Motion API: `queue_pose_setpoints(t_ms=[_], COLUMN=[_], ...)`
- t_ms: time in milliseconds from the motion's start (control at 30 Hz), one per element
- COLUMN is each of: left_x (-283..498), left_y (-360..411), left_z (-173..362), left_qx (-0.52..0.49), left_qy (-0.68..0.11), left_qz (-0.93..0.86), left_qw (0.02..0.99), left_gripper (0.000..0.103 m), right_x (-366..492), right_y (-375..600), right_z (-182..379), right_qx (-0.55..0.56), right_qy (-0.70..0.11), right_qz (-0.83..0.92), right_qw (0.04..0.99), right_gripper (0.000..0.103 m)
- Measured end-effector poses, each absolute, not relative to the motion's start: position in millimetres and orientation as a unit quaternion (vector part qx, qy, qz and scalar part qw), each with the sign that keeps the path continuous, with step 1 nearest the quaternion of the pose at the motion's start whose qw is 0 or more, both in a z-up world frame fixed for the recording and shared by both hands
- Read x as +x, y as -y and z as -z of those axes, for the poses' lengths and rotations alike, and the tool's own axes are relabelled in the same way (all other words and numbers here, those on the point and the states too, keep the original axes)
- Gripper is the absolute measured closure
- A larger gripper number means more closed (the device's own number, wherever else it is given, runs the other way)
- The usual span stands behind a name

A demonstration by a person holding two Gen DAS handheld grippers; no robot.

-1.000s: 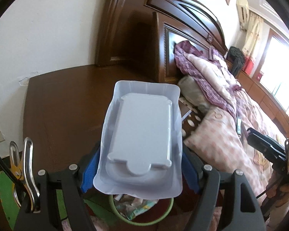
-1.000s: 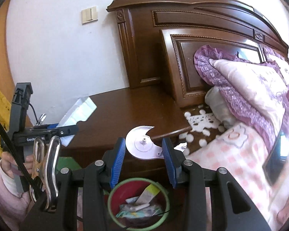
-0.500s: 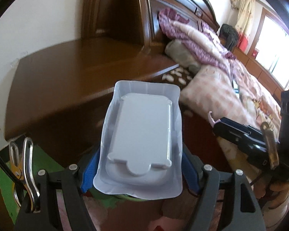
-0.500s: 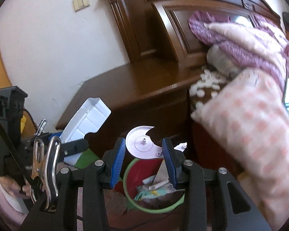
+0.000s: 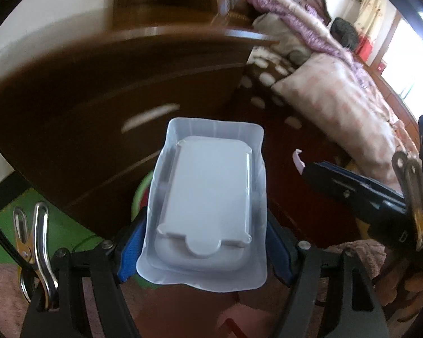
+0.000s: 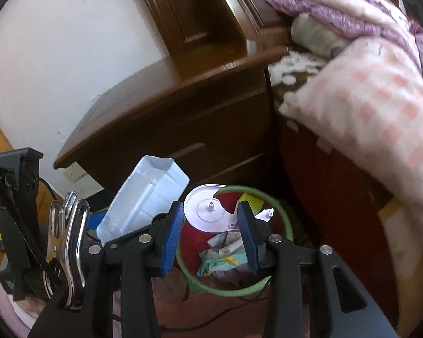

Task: Collect trash
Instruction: 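Carry the white tray and white disc down over the red bucket with both tools, then open both tools to drop the tray and disc into the bucket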

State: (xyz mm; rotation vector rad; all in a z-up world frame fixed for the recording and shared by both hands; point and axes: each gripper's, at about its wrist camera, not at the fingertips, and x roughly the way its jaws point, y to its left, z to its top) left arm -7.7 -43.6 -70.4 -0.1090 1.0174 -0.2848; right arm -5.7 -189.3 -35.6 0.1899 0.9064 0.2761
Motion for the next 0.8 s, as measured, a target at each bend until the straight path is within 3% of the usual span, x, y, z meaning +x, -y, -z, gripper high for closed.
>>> queue_pose_setpoints(t_ms=[800], left_x=[38.3], left_y=[56.3], left_z=[161.3], left_qx=[-0.042], left_qy=[-0.565], left_qz=[0.096], left_qw=[0.818], left_gripper=[0.025], right_x=[72.0], right_y=[206.0], right_z=[148.1], right_qx=[0.143], right_qy=[-0.577], right_qz=[-0.100], right_qw=[0.798], right_gripper=[0.063])
